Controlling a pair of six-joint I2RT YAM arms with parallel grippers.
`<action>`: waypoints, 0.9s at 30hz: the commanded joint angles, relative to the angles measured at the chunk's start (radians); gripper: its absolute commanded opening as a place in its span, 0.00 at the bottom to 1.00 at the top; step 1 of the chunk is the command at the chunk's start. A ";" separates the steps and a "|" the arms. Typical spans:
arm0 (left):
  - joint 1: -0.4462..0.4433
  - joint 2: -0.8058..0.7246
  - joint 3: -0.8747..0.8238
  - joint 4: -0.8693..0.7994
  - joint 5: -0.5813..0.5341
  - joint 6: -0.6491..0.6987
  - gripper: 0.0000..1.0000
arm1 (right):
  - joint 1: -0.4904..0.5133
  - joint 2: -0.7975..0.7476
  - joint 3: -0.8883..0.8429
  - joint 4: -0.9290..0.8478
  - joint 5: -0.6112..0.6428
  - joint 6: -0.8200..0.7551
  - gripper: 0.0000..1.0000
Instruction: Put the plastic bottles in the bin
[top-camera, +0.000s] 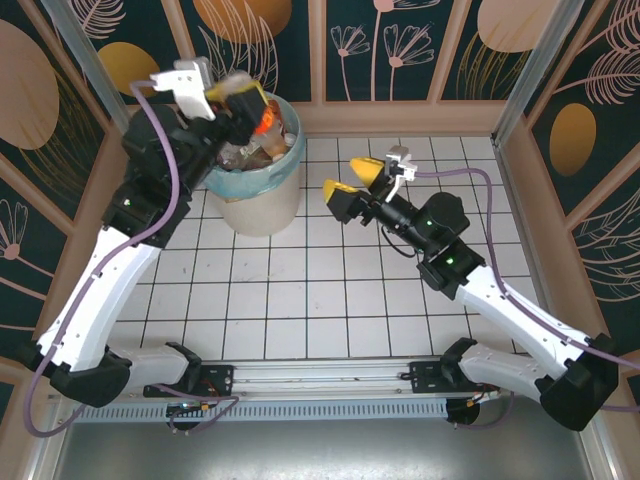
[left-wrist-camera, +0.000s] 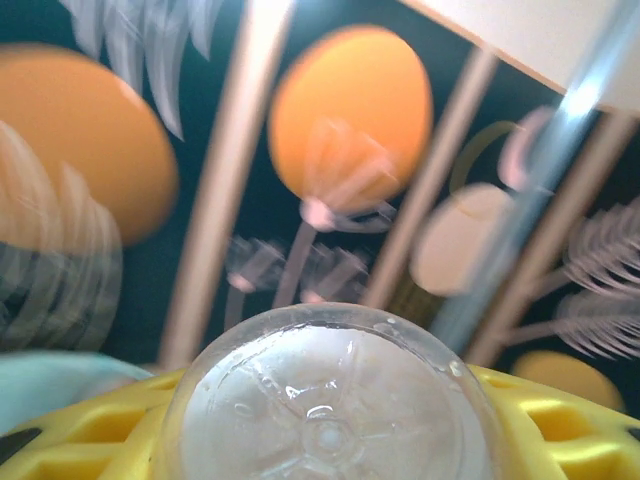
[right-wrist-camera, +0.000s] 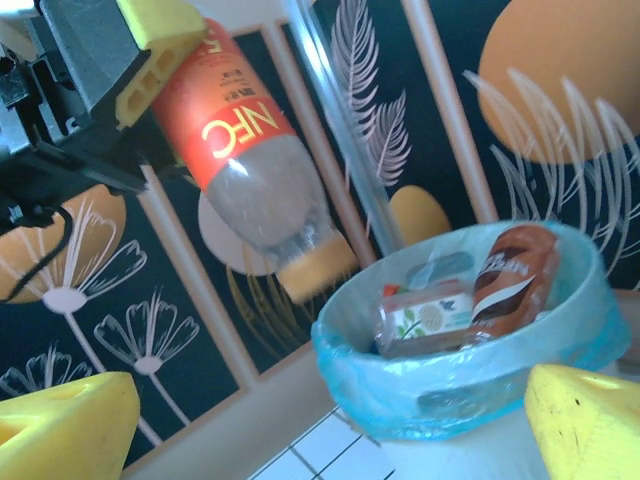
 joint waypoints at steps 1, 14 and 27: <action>0.075 0.077 0.066 -0.082 -0.227 0.142 0.38 | 0.004 -0.023 -0.012 -0.028 0.092 -0.007 0.99; 0.227 0.391 0.233 -0.003 -0.177 0.308 0.38 | 0.003 -0.076 -0.040 -0.132 0.150 0.016 0.99; 0.228 0.596 0.367 -0.151 -0.182 0.423 0.55 | 0.001 -0.091 -0.065 -0.146 0.174 0.019 0.99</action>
